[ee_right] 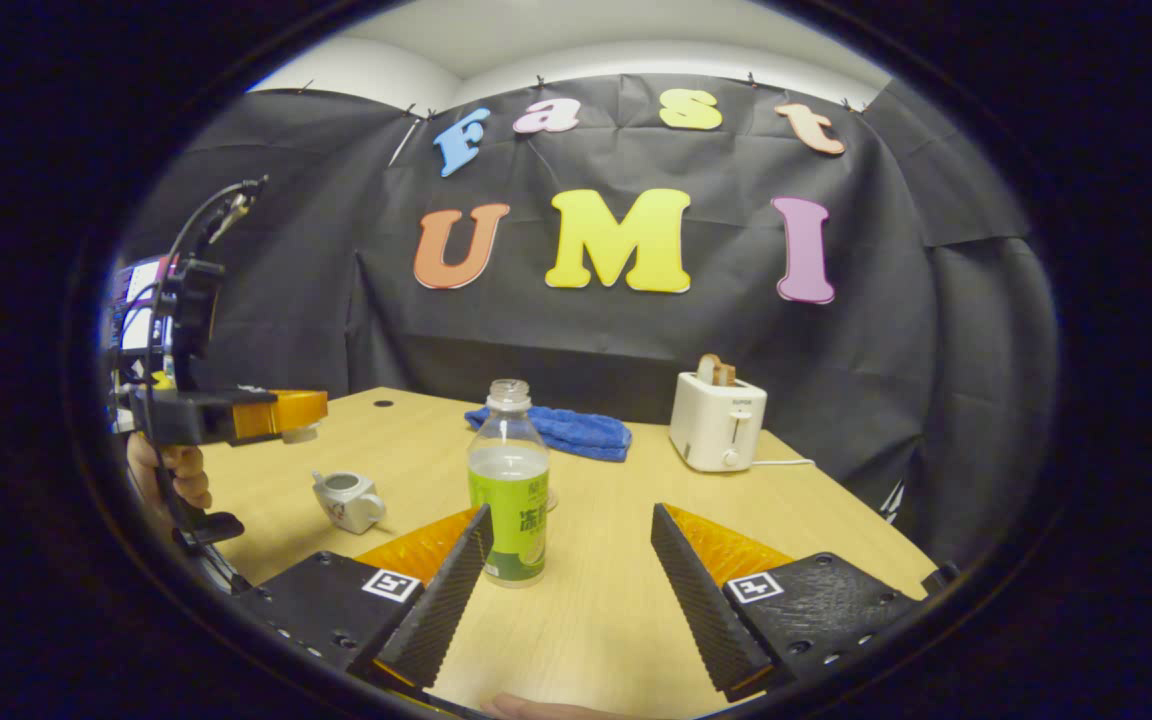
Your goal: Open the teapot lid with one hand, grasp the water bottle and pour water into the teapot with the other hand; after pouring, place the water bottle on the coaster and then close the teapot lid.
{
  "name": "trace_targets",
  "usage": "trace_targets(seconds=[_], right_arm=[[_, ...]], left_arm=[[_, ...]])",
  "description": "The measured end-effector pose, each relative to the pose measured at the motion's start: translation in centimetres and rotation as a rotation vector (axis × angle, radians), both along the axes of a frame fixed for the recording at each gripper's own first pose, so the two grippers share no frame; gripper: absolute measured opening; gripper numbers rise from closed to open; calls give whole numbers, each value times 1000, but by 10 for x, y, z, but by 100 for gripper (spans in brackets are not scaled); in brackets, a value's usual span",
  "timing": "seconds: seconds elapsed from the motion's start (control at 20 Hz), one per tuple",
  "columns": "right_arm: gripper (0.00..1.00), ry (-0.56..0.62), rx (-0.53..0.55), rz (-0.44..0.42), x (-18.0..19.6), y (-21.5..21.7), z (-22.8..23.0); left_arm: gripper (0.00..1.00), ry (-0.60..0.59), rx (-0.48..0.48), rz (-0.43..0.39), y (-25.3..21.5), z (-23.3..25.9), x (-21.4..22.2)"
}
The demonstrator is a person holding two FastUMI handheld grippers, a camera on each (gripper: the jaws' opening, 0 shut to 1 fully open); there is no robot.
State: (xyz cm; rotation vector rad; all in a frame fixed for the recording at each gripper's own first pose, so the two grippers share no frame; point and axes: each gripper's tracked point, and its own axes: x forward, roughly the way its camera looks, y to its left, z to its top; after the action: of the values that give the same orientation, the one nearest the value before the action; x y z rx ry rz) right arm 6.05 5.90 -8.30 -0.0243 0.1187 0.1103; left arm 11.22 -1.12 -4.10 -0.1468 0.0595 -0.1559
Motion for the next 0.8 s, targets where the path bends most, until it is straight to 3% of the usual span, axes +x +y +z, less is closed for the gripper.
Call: trace_targets(seconds=[0.35, 0.45, 0.8], right_arm=[[95, -15, 50, -5, 31, 33, -32], [95, -2, 80, 10, 40, 41, -36], [95, 0, 67, -26, 73, 58, -37]], left_arm=[[7, 22, -7, -6, 27, 16, -51], [7, 9, 7, 25, 43, 22, -56], [7, -36, 71, -46, 33, 35, -78]])
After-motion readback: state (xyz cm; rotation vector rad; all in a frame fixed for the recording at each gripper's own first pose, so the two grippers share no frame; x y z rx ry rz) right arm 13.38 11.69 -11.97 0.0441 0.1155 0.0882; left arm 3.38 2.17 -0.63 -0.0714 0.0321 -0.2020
